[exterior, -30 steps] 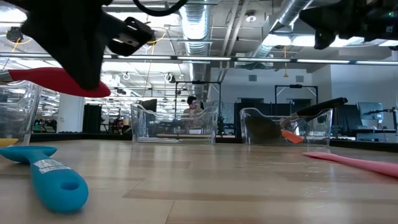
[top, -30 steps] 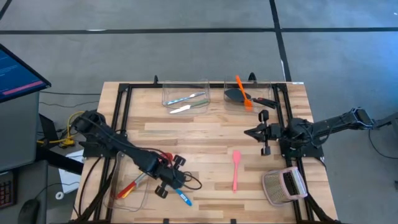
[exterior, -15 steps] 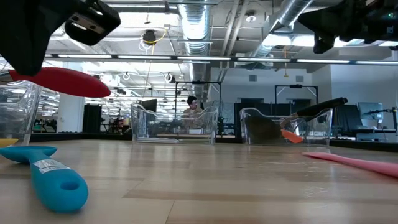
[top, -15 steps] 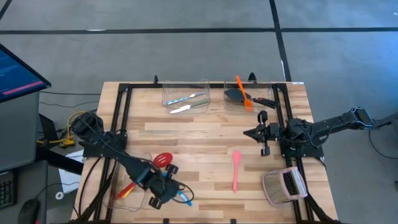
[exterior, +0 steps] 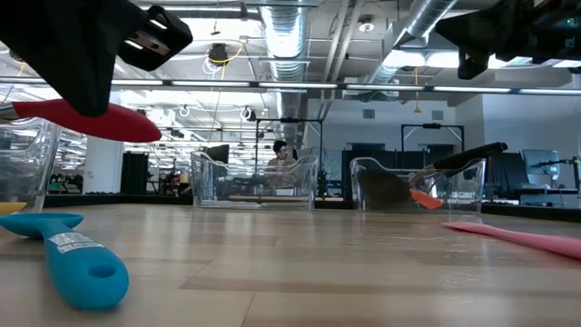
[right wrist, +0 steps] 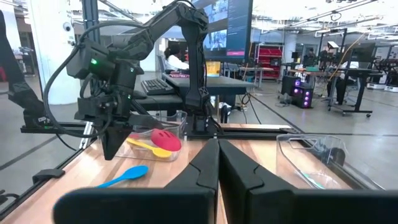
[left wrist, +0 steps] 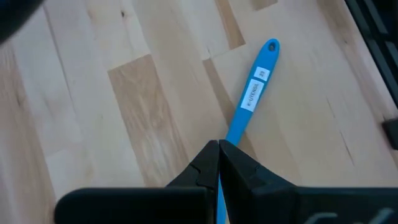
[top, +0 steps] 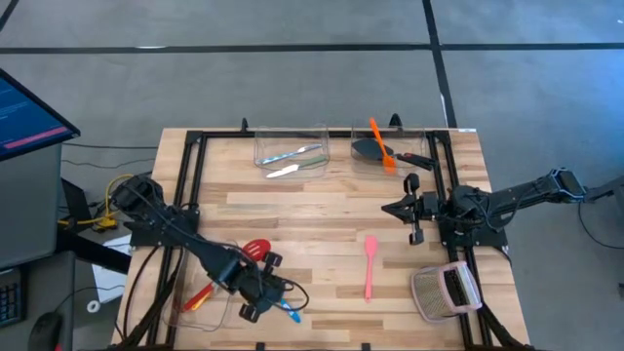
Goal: Pick & Place Kitchen Items
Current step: Put the blue serving spoon into the bottom transparent bin
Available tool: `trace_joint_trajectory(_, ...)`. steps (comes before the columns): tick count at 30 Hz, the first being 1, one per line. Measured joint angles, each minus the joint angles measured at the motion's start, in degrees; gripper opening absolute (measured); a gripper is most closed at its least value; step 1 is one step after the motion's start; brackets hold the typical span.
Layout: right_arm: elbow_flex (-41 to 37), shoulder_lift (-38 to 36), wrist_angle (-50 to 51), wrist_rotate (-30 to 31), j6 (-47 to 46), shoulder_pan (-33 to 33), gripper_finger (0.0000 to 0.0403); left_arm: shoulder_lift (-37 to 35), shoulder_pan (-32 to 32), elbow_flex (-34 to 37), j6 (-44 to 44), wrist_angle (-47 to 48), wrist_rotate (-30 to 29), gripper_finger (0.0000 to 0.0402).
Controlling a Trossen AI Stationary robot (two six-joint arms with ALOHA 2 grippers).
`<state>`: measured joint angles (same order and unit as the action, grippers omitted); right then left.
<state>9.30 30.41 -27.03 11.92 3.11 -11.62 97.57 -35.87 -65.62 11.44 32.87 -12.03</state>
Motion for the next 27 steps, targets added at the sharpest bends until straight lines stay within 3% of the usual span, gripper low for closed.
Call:
trace_joint_trajectory(18,0.04,0.00,0.92,0.02,-0.15,0.00,0.0001,-0.01,0.22,0.02,-0.45,-0.84,1.42,0.0005)
trace_joint_trajectory(27,0.04,0.00,2.14,0.03,-0.17,0.00,0.0001,-0.01,-0.05,2.99,-3.61,-1.04,1.40,0.0066)
